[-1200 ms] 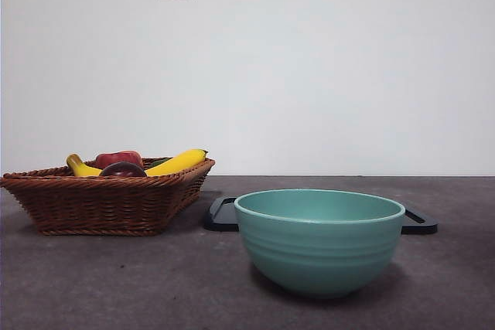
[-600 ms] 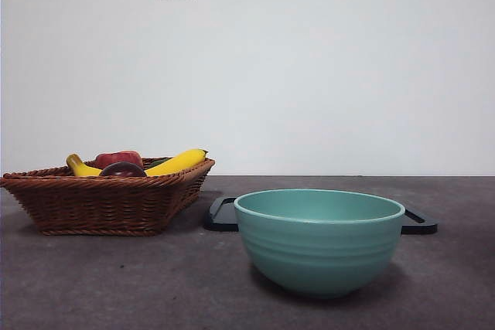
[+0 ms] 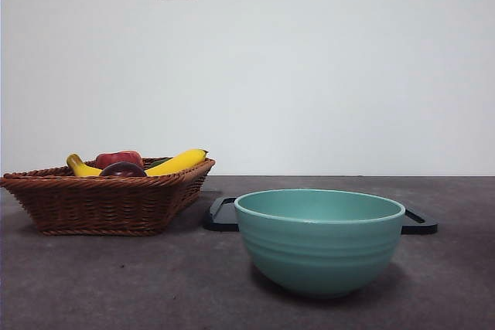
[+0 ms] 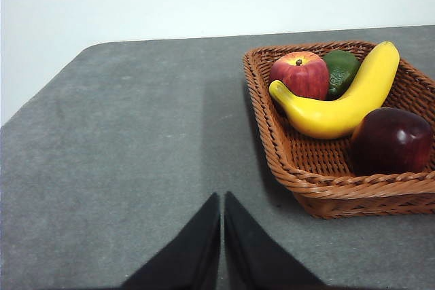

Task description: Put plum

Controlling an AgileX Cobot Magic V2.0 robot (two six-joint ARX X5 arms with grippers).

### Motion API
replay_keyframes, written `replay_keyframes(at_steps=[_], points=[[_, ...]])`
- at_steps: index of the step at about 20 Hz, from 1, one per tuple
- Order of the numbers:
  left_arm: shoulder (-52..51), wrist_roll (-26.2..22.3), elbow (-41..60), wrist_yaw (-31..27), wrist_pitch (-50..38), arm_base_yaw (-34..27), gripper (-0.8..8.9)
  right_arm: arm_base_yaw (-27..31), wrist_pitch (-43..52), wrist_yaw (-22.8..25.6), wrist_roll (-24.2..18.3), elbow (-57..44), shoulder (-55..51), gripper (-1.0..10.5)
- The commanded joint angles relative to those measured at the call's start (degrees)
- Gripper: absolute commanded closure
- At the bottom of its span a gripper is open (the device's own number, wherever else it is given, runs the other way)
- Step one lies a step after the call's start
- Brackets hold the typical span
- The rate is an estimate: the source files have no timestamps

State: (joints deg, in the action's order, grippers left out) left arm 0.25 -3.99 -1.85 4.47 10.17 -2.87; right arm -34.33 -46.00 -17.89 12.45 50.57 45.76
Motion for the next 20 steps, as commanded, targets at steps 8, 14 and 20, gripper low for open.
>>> replay_keyframes(at_steps=[8, 14, 20], points=[[-0.09, -0.9, 1.18, -0.02, 0.5, -0.15, 8.05, 0.02, 3.85, 4.22, -5.25, 1.14, 0.09, 9.4], [-0.09, -0.9, 1.18, -0.04, 0.5, -0.15, 8.05, 16.61, 20.9, 11.32, -9.16, -7.67, -8.04, 9.4], [-0.07, -0.9, 1.18, -0.04, 0.5, -0.15, 8.05, 31.91, 37.68, 11.93, -12.04, -29.0, -25.62, 9.4]])
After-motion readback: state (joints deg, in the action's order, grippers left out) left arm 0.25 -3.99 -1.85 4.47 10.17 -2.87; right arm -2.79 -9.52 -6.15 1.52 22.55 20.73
